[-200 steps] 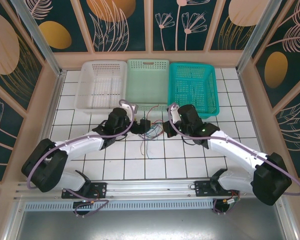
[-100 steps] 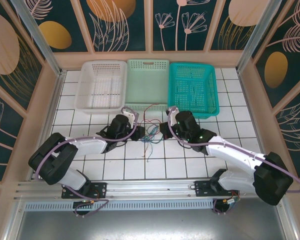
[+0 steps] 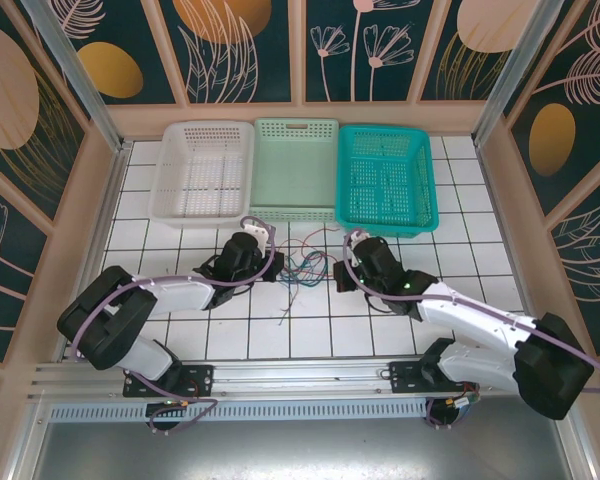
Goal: Untangle the cables
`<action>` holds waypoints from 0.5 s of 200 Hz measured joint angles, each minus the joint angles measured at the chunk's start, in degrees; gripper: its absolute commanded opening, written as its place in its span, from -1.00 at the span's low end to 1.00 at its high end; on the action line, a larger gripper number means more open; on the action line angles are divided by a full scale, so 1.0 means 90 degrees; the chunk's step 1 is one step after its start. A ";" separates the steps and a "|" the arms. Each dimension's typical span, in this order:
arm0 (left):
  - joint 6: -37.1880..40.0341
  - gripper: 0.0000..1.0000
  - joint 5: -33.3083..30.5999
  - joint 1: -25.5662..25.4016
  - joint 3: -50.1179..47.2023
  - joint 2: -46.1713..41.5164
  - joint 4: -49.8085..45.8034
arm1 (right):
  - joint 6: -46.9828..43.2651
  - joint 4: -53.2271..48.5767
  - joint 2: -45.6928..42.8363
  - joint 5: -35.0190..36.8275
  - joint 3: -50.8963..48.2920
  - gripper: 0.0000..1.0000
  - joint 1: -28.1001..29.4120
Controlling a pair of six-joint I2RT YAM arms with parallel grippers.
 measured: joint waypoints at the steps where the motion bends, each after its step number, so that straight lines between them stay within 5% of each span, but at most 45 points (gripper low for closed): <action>1: 0.0000 -0.79 -0.0002 -0.0002 0.0000 -0.0002 0.0000 | 0.0012 0.0000 -0.0015 0.0000 -0.0010 -1.00 0.0000; 100: -0.0488 -0.66 -0.0151 -0.0083 -0.0299 -0.0491 0.0355 | 0.0930 0.0114 -0.0736 0.0216 -0.0724 -1.00 0.0109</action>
